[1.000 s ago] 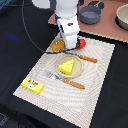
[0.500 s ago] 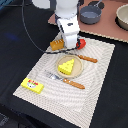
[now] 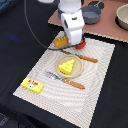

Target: Interact with the objects in diverse but meaningful ways.

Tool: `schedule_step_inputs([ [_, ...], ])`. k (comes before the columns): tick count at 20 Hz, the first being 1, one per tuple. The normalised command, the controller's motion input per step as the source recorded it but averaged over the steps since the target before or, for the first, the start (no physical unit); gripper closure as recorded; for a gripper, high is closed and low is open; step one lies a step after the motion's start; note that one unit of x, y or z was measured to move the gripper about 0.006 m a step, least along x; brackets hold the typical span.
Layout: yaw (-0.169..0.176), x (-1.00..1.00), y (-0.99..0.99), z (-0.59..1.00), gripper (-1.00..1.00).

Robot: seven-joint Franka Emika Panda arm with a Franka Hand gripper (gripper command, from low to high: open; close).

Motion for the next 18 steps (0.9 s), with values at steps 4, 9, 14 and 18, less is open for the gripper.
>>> schedule_step_inputs([
  [4, 0.054, -0.26, 0.3, 0.36, 1.0],
  [9, 0.083, -0.39, 0.14, -0.33, 1.0],
  [14, 0.088, -0.57, 0.0, -0.55, 1.0],
  [18, 0.051, -0.7, 0.0, -0.38, 1.0],
])
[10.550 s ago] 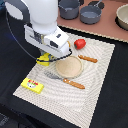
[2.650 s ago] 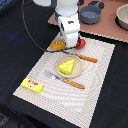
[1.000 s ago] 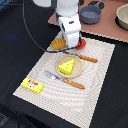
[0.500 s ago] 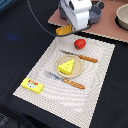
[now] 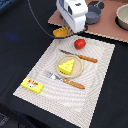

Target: Interact with the objects in diverse but meaningful ways.

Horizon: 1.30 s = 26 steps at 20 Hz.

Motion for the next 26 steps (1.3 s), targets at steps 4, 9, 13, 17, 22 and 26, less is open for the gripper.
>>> schedule_step_inputs([
  [4, 0.025, -0.51, 0.0, -0.11, 1.0],
  [9, 0.011, -0.35, -0.01, 0.21, -1.0],
  [13, 0.0, -0.28, -0.04, 0.11, -1.0],
  [17, 0.0, -0.18, -0.08, 0.23, -1.0],
  [22, -0.078, 0.01, -0.66, 0.67, -1.0],
  [26, -0.064, 0.03, -0.9, 0.58, -1.0],
])
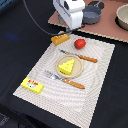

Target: Interact with the objects in diverse but meaningful ways.

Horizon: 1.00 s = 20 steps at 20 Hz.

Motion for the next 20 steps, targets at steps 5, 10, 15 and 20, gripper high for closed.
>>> schedule_step_inputs([
  [5, -0.01, 0.1, -1.0, 0.34, -1.0],
  [10, 0.0, 0.11, -1.0, 0.21, -1.0],
  [15, -0.011, 0.01, -0.99, -0.15, -1.0],
  [20, -0.019, -0.01, -1.0, -0.28, -1.0],
])
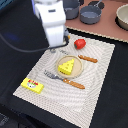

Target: Interact with the objects in diverse but meaningful ways.

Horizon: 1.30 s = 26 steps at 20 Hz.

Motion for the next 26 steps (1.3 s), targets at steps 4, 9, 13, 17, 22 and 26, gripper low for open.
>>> schedule_step_inputs([
  [4, -0.028, 0.0, -0.98, -0.3, -1.0],
  [9, -0.047, -0.03, -0.87, -0.13, -1.0],
  [13, -0.083, 0.02, -0.57, 0.0, -1.0],
  [17, -0.096, 0.16, -0.25, 0.0, -1.0],
  [22, -0.15, 0.4, -0.17, 0.0, -1.0],
  [26, -0.119, 0.39, -0.22, 0.0, -1.0],
])
